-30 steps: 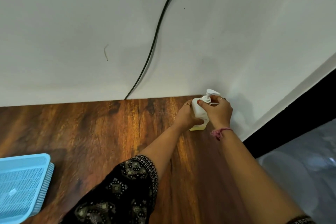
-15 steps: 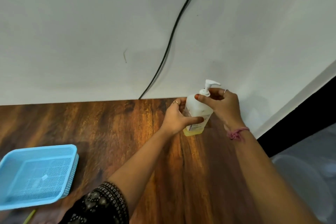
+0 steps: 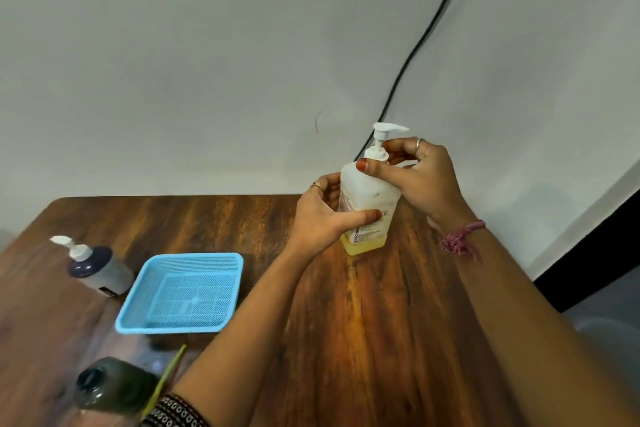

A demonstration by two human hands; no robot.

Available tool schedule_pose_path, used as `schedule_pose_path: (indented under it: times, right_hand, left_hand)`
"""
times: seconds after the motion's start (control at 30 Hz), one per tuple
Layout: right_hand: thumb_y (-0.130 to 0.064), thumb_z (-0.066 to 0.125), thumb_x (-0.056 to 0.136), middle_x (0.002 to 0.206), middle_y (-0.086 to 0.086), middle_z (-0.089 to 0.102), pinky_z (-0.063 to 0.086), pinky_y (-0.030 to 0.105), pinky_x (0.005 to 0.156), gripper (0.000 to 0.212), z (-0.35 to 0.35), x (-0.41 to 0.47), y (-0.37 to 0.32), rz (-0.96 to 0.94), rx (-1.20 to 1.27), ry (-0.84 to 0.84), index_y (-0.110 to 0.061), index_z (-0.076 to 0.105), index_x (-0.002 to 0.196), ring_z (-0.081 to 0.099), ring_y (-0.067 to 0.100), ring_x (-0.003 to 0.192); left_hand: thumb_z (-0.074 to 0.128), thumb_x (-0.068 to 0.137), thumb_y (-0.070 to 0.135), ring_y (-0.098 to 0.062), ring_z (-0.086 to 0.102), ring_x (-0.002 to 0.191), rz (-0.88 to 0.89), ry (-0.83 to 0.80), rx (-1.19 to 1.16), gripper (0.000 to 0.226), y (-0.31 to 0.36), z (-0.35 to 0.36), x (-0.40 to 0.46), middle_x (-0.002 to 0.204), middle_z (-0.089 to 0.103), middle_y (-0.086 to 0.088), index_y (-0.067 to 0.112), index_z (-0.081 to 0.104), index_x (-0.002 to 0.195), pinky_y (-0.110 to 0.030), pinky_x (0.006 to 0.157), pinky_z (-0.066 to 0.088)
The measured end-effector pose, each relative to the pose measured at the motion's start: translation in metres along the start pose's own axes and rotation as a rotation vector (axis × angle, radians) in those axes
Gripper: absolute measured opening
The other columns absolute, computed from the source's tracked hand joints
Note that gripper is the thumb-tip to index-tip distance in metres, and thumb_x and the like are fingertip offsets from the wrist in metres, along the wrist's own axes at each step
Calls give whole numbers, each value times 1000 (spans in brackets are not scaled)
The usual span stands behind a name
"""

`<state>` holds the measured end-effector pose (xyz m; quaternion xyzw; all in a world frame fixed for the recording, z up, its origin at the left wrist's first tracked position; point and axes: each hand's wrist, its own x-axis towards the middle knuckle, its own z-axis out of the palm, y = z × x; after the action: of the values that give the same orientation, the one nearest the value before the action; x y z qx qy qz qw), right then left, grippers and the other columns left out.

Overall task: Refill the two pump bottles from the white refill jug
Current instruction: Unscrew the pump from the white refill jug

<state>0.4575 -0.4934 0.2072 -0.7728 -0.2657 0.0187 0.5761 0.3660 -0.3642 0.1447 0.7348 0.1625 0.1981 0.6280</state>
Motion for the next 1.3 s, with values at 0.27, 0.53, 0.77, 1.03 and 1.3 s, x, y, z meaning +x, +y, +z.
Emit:
schedule_pose_path:
  times: [0.27,0.53,0.77,1.03,1.3]
  right_hand:
    - [-43,82,66,95,-9,69,54,37,85,36,61,-27,-60,-75,-26,-119,-27,69,96,64,11,91]
    - [-34,79,73,108,-5,68,50,34,95,41,138,-49,-130,-174,-30,-229,-16,71,109,62,7,102]
    - [-41,73,75,115,-7,68,47,43,100,43,194,-63,-168,-150,53,-382,-28,67,116,61,17,112]
    - [-30,79,73,99,-6,70,52,16,77,39,258,-83,-205,-167,109,-179,-17,68,108,64,3,90]
    - [-44,81,66,101,-8,64,52,19,79,61,281,-85,-218,-147,58,-113,-17,61,117,61,6,93]
  left_hand:
    - [91,55,31,-14,67,103,19,71,5,79,11,-82,-42,115,67,1,15,54,123,-39,88,57]
    - [89,60,22,-13,68,101,43,77,-9,72,31,-189,-75,114,68,0,13,56,123,-34,85,58]
    - [88,62,25,-12,68,101,64,71,10,70,36,-271,-92,114,68,2,14,57,123,-29,81,58]
    - [89,61,18,-12,69,98,71,69,-61,70,37,-328,-102,111,70,-3,9,57,123,-34,82,58]
    - [89,61,18,-10,68,98,66,68,-61,71,33,-355,-105,112,69,0,11,57,123,-33,82,58]
